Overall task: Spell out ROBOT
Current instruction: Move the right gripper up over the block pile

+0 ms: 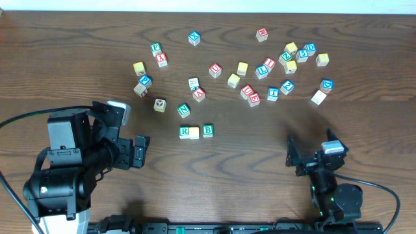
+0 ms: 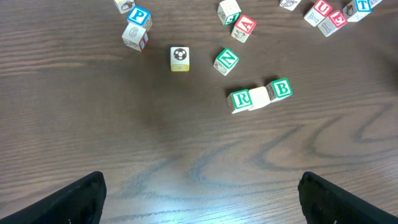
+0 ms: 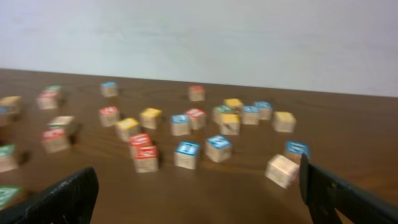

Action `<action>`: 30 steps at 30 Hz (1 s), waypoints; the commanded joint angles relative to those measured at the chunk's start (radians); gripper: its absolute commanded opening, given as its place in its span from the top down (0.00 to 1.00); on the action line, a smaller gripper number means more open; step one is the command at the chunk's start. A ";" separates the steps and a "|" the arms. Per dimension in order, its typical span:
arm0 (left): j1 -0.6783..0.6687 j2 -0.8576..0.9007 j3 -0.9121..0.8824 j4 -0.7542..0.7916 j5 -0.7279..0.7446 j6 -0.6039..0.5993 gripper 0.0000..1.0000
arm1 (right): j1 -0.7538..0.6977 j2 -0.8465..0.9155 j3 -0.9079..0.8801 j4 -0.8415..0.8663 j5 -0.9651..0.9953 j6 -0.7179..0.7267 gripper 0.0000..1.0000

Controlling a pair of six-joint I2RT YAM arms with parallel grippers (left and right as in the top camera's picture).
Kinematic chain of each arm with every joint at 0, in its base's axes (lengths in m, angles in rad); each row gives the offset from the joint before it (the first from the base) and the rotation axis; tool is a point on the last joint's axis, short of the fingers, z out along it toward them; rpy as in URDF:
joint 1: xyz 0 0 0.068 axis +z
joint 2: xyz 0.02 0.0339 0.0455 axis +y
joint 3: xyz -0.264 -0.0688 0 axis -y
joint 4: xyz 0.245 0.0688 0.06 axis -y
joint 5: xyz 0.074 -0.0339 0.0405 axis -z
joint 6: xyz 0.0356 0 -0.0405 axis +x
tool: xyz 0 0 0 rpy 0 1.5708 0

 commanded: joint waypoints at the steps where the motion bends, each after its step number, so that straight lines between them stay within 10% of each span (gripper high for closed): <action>1: 0.005 0.000 0.008 -0.003 0.012 0.016 0.03 | -0.005 0.044 0.150 -0.028 -0.098 0.017 0.01; 17: 0.005 0.000 0.008 -0.003 0.012 0.016 0.03 | 0.105 1.071 1.199 -0.751 -0.207 -0.037 0.01; 23: 0.005 0.000 0.008 -0.003 0.012 0.016 0.03 | 0.110 1.283 1.332 -0.689 -0.368 0.079 0.01; 30: 0.005 0.000 0.008 -0.003 0.012 0.016 0.03 | 0.207 1.512 1.484 -0.792 -0.060 0.315 0.01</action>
